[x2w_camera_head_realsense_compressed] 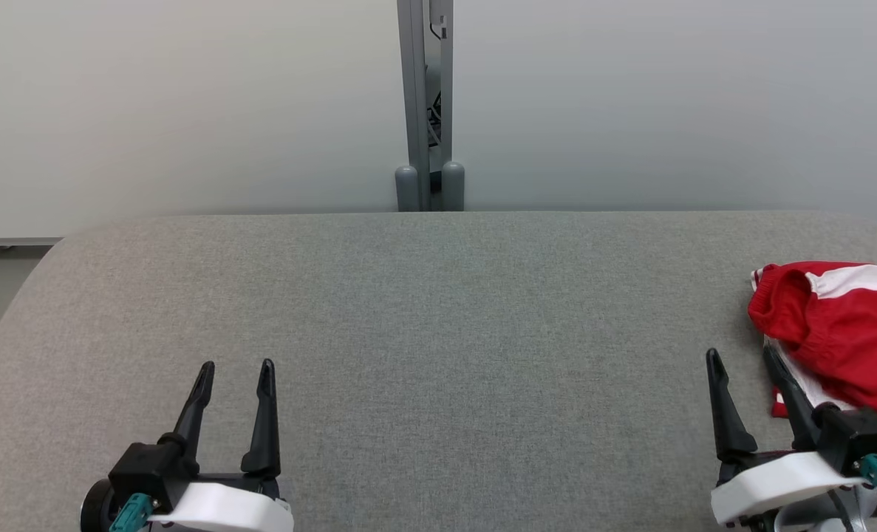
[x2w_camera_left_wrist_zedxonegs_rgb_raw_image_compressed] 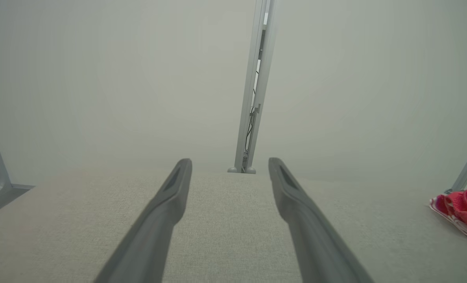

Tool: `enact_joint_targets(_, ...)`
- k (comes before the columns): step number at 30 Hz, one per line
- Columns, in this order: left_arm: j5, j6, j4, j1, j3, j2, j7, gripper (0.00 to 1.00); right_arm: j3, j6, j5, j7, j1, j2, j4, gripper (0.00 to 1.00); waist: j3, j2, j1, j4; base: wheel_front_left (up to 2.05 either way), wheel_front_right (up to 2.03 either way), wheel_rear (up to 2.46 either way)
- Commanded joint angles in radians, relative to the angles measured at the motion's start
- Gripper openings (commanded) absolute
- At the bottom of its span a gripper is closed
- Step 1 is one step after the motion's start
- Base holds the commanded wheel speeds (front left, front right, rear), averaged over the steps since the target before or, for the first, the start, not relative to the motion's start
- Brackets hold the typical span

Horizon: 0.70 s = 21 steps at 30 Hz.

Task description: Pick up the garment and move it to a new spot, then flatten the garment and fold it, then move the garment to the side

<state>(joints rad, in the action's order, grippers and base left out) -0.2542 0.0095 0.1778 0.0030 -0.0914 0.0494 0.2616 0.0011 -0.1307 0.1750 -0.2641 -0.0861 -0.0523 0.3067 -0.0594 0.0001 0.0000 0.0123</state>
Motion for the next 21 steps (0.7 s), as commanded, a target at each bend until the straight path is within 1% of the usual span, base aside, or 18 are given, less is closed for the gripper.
enact_joint_targets(1, 0.005, 0.002, 0.003, 0.01, -0.001, 0.004, 0.003, 1.0, -0.005, 0.0, -0.003, 0.0, 0.01, -0.001, 0.002, 1.0, -0.001, -0.0001, 0.0, -0.001, 0.0, 0.0, 0.0)
enact_joint_targets(6, 0.01, 0.006, 0.013, 0.024, -0.008, 0.004, 0.003, 1.0, 0.0, 0.0, 0.01, 0.0, 0.04, -0.001, 0.012, 1.0, -0.008, -0.0001, 0.0, -0.004, 0.0, 0.0, 0.0)
enact_joint_targets(21, -0.005, -0.011, 0.04, 0.025, -0.011, 0.004, 0.003, 1.0, 0.007, 0.0, 0.048, 0.0, 0.042, -0.001, 0.019, 1.0, -0.01, -0.0001, 0.0, -0.009, 0.0, 0.0, 0.0)
